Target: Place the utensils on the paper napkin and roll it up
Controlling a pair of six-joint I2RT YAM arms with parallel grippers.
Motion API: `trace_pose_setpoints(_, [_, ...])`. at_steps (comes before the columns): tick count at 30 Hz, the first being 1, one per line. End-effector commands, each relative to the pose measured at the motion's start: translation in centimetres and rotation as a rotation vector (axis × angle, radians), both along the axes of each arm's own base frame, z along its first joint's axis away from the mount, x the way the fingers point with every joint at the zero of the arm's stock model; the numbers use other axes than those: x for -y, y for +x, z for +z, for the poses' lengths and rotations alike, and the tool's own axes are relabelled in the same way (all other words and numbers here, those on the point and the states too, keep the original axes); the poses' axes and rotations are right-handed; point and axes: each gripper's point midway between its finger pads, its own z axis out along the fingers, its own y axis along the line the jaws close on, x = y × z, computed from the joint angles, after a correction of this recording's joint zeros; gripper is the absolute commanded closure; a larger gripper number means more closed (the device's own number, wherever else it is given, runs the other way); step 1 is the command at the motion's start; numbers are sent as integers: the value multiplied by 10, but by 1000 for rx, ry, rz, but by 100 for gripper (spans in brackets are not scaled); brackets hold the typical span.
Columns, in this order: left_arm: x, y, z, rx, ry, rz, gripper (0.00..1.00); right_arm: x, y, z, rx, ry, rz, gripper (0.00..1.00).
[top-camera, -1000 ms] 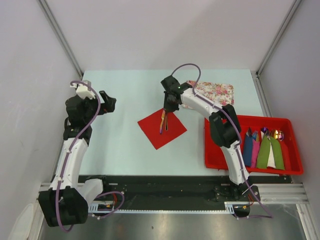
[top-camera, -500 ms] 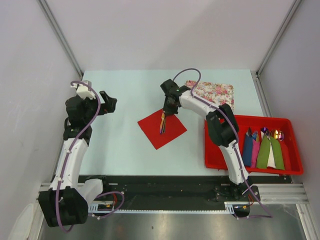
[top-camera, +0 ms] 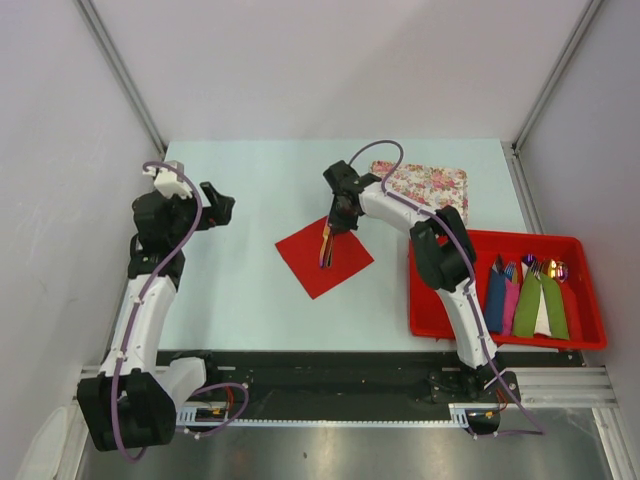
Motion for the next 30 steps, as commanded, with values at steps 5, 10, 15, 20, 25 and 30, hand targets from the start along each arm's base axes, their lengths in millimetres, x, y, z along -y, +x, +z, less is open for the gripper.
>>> trace_pose_setpoints(5, [2,4,-2,5,-6,-21,0,0,7,-8,-6,19,-29,97])
trace_pose_setpoints(10, [5,5,-3,-8,3,-46,0,-3,5,-8,-19,37,-28,96])
trace_pose_setpoints(15, [6,3,-3,-9,16,-66,0,2,3,-9,-32,33,-22,82])
trace_pose_setpoints(20, [11,-1,-4,-13,33,-106,0,1,-2,-8,-52,62,-22,73])
trace_pose_setpoints(25, [31,-16,4,58,93,-270,0,-6,-4,7,-43,116,-1,72])
trace_pose_setpoints(30, [64,-47,-15,137,213,-578,0,-12,-3,46,-5,216,64,63])
